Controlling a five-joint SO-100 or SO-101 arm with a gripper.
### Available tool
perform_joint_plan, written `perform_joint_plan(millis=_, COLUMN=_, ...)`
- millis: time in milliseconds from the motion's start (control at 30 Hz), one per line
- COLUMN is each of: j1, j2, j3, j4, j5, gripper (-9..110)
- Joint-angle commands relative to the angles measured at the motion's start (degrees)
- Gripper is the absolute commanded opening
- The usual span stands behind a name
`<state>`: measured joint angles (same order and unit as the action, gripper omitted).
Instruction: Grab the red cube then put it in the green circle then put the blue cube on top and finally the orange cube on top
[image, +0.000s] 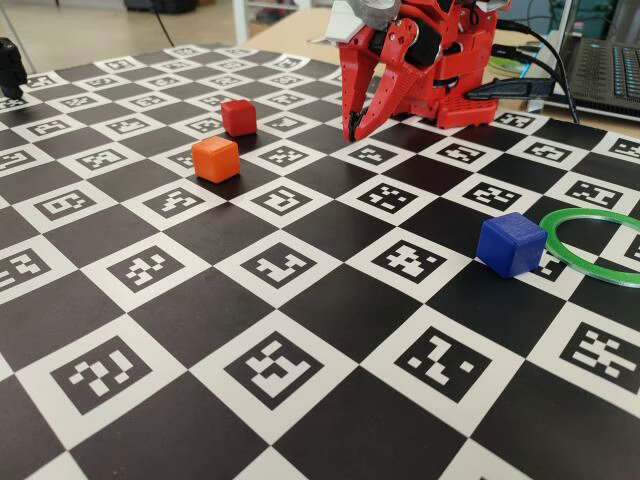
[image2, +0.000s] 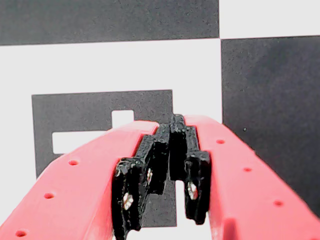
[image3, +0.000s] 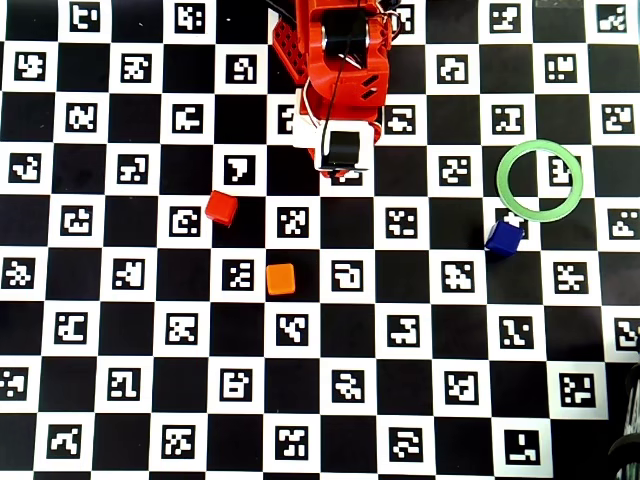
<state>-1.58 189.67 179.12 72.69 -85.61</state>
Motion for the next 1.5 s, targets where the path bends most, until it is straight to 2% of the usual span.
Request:
perform_joint_plan(millis=0, j1=0.3, j2=2.4, j3=2.5, j4=2.8, j5=0.9, gripper=-5)
perform_joint_plan(millis=67, j1=0.9, j2=1.1, j3=1.8, j4=-0.7, j5=2.5, gripper=-5)
perform_joint_plan(millis=133, j1=1.3, j2=-0.3, j3=-1.3, j4=-3.1, j5=8.3, gripper=-5)
perform_joint_plan(millis=200, j1=1.5, j2=-3.7, j3=-7.3, j4=-3.4, j5=15.6, gripper=-5)
perform_joint_plan(millis=300, j1=1.5, j2=-12.5, j3=-18.9, j4=-2.4, j5=20.0, gripper=-5)
perform_joint_plan(millis=567, j1=4.8, j2=-42.1, j3=-56.0, j4=13.8, j5=29.4, gripper=-5)
perform_joint_plan(millis=833, j1=12.5, j2=-59.2, j3=-78.4, j4=26.7, j5=38.8, gripper=-4)
perform_joint_plan(millis=1000, j1=18.3, j2=-65.7, j3=-83.9, j4=32.8, j5=44.6, gripper=6)
perform_joint_plan(millis=1133, j1=24.9, j2=-69.7, j3=-86.0, j4=32.5, j5=47.4, gripper=20)
perform_joint_plan(millis=1467, j1=36.7, j2=-74.8, j3=-84.8, j4=30.7, j5=51.1, gripper=45)
